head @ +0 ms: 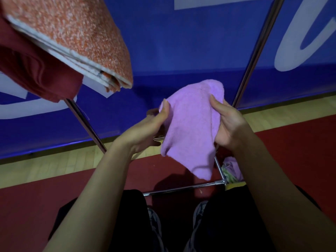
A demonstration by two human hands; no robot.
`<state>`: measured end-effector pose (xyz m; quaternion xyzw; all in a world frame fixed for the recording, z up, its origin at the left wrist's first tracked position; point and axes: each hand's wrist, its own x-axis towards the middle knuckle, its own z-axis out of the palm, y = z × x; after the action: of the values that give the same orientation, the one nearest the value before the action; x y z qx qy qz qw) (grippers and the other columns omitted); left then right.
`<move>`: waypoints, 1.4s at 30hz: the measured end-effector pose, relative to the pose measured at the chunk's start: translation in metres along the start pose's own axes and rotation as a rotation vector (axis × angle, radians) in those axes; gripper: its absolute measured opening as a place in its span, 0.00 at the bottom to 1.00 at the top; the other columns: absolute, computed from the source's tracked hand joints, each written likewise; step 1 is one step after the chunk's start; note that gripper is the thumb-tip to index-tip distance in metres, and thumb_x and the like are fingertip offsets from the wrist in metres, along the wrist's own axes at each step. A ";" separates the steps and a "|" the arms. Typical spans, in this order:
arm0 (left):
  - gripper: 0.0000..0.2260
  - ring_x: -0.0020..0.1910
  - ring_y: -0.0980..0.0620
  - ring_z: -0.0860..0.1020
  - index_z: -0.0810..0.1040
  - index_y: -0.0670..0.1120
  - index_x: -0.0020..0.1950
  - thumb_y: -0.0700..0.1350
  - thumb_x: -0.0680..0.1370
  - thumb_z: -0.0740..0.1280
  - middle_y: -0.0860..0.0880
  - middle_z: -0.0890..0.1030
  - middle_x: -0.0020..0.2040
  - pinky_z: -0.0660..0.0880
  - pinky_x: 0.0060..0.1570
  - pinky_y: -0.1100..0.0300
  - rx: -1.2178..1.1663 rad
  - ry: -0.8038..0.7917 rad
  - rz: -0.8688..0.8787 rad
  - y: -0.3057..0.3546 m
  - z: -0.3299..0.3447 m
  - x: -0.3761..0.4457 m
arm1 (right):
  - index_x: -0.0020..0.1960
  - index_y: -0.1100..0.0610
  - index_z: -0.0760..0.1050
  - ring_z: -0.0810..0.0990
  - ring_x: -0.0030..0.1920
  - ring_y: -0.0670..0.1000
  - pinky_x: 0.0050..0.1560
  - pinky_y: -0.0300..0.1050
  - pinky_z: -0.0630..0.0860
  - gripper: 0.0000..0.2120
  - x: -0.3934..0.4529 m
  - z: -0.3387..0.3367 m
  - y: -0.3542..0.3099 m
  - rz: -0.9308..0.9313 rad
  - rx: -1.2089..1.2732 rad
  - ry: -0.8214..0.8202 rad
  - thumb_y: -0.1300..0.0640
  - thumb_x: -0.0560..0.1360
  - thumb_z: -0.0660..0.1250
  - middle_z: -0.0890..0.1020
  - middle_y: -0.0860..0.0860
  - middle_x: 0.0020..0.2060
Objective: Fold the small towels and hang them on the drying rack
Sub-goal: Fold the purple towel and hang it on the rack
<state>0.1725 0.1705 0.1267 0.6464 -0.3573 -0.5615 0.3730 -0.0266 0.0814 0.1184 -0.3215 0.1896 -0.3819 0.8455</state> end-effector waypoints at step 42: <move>0.15 0.37 0.51 0.80 0.78 0.44 0.65 0.47 0.80 0.71 0.49 0.82 0.45 0.84 0.40 0.55 -0.158 0.053 0.328 -0.003 0.004 -0.021 | 0.25 0.57 0.82 0.81 0.27 0.44 0.28 0.36 0.77 0.32 -0.007 0.001 -0.027 -0.071 -0.014 0.253 0.66 0.84 0.54 0.79 0.49 0.25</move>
<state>0.1668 0.1901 0.1330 0.5627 -0.4029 -0.5021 0.5185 -0.0447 0.0738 0.1382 -0.2834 0.2858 -0.4478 0.7984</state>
